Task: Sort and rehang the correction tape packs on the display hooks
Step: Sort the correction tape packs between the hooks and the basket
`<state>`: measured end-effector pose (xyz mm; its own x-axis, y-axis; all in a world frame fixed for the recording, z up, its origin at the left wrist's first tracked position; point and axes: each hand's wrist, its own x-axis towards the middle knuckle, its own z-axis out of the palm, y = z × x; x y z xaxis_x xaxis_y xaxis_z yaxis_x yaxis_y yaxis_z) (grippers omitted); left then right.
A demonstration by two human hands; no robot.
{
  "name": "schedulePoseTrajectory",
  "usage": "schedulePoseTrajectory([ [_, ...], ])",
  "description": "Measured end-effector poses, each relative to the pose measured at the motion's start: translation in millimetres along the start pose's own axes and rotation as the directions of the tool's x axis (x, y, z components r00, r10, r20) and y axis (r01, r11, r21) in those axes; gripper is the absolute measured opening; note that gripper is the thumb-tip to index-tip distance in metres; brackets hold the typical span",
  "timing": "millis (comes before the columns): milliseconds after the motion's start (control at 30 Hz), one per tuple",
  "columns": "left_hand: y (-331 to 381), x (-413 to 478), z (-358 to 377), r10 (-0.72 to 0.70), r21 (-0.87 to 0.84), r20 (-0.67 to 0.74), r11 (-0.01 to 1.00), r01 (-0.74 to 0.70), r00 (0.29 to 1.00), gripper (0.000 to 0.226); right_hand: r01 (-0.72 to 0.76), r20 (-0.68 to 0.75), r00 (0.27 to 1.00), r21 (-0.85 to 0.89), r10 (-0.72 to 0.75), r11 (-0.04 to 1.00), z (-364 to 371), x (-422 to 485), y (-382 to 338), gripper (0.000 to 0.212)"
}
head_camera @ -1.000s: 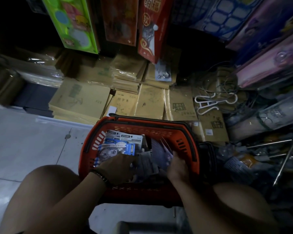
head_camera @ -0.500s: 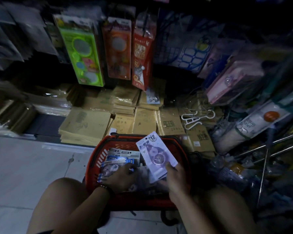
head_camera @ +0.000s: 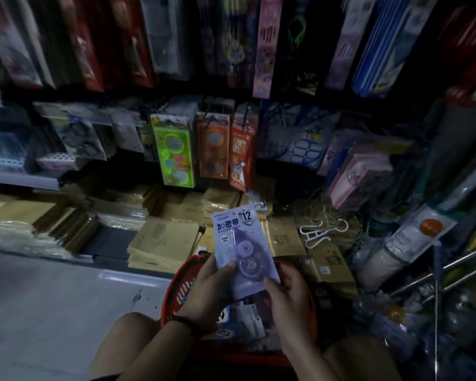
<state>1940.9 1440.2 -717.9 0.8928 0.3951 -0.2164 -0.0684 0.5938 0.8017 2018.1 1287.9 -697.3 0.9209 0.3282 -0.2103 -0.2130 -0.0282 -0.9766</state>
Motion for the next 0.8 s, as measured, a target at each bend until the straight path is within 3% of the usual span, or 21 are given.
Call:
schedulePoseTrajectory([
  [67, 22, -5, 11, 0.044, 0.021, -0.011, 0.999, -0.043, 0.999, 0.036, 0.151, -0.061, 0.986, -0.081, -0.156, 0.985, -1, 0, -23, 0.045],
  [133, 44, -8, 27, 0.104, 0.046, -0.015, 0.994, -0.103, 0.995, 0.032, 0.333, -0.036, 0.935, -0.264, -0.354, 0.905, -1, 1, -50, 0.051],
  [233, 72, -4, 51, 0.179, 0.056, -0.023, 0.982, -0.178, 0.984, 0.029, 0.598, 0.151, 0.761, -0.542, -0.631, 0.591, -2, 5, -88, 0.064],
  [300, 88, -1, 65, 0.228, 0.056, -0.018, 0.972, -0.227, 0.973, 0.031, 0.651, 0.264, 0.723, -0.571, -0.639, 0.5, -1, 8, -112, 0.072],
  [400, 114, 0, 86, 0.283, 0.125, 0.017, 0.951, -0.283, 0.959, 0.032, 0.672, 0.347, 0.717, -0.574, -0.605, 0.467, -1, 14, -144, 0.074],
  [533, 142, 7, 110, 0.342, 0.207, 0.047, 0.916, -0.344, 0.939, 0.043, 0.689, 0.31, 0.704, -0.518, -0.639, 0.508, -4, 21, -178, 0.074],
  [800, 215, 16, 174, 0.428, 0.26, 0.191, 0.846, -0.466, 0.883, 0.059, 0.709, 0.259, 0.639, -0.564, -0.724, 0.424, -11, 34, -264, 0.078],
])
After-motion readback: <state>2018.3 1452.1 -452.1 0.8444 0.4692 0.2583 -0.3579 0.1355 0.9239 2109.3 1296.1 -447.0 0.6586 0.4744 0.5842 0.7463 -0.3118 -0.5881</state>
